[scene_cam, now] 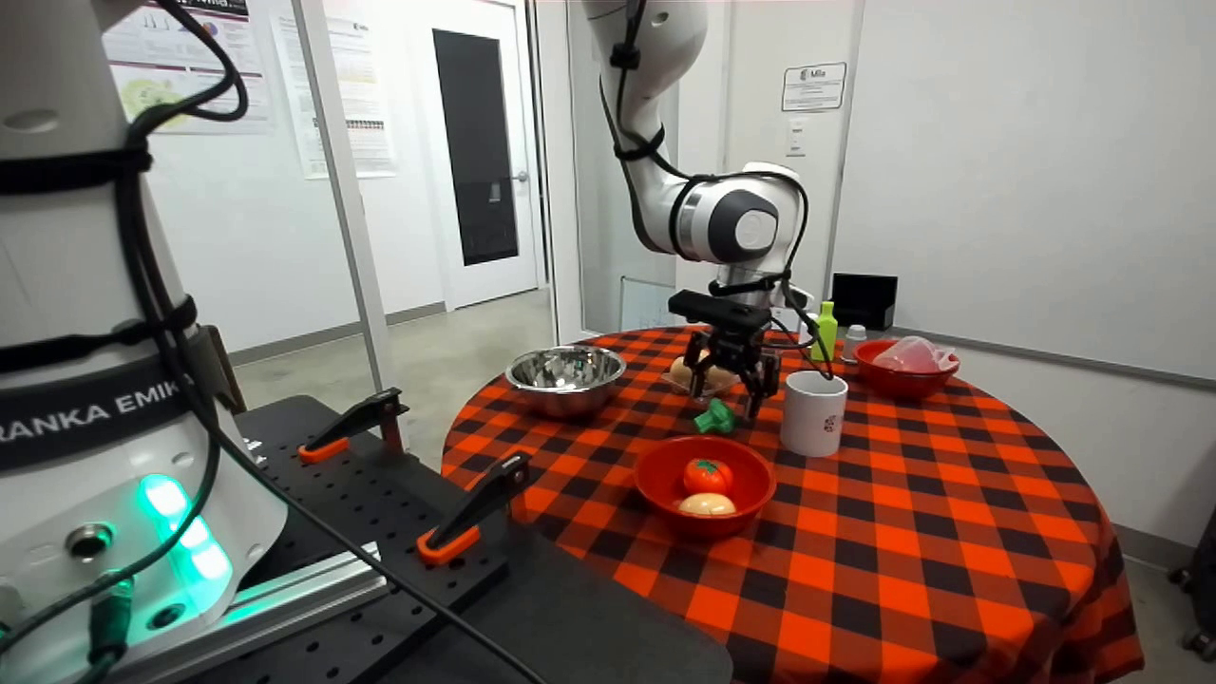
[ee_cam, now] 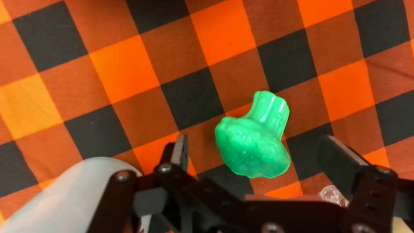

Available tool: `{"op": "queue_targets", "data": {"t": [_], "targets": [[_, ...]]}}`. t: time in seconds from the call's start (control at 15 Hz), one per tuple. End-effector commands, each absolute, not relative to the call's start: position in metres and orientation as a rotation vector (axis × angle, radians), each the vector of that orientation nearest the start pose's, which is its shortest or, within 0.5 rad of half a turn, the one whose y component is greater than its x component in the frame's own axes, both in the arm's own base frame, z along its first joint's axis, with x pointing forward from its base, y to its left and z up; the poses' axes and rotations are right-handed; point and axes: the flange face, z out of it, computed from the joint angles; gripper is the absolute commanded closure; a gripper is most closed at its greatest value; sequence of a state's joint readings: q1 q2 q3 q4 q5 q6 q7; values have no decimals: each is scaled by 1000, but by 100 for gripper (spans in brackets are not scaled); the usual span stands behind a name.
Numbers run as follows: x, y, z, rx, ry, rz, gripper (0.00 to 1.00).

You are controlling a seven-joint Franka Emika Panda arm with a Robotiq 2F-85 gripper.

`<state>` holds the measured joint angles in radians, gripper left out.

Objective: Take the plastic broccoli from the bowl and put it on the table

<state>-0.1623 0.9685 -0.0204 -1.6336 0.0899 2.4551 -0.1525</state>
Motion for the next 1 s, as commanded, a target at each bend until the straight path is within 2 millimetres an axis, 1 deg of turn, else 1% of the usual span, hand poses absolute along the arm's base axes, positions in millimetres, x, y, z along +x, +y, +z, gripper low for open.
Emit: {"op": "queue_targets", "data": {"t": [0.0, 0.47, 0.53, 0.67, 0.73, 0.8, 0.93], "targets": [[632, -121, 65, -3055, 222, 228, 0], [623, -142, 137, -3004, 245, 121, 0], [622, -144, 144, -2986, 245, 126, 0], [620, -149, 154, -2943, 228, 140, 0], [618, -149, 156, -2909, 192, 177, 0], [626, -150, 147, -2965, 241, 149, 0], [623, -153, 153, -2935, 220, 171, 0]]}}
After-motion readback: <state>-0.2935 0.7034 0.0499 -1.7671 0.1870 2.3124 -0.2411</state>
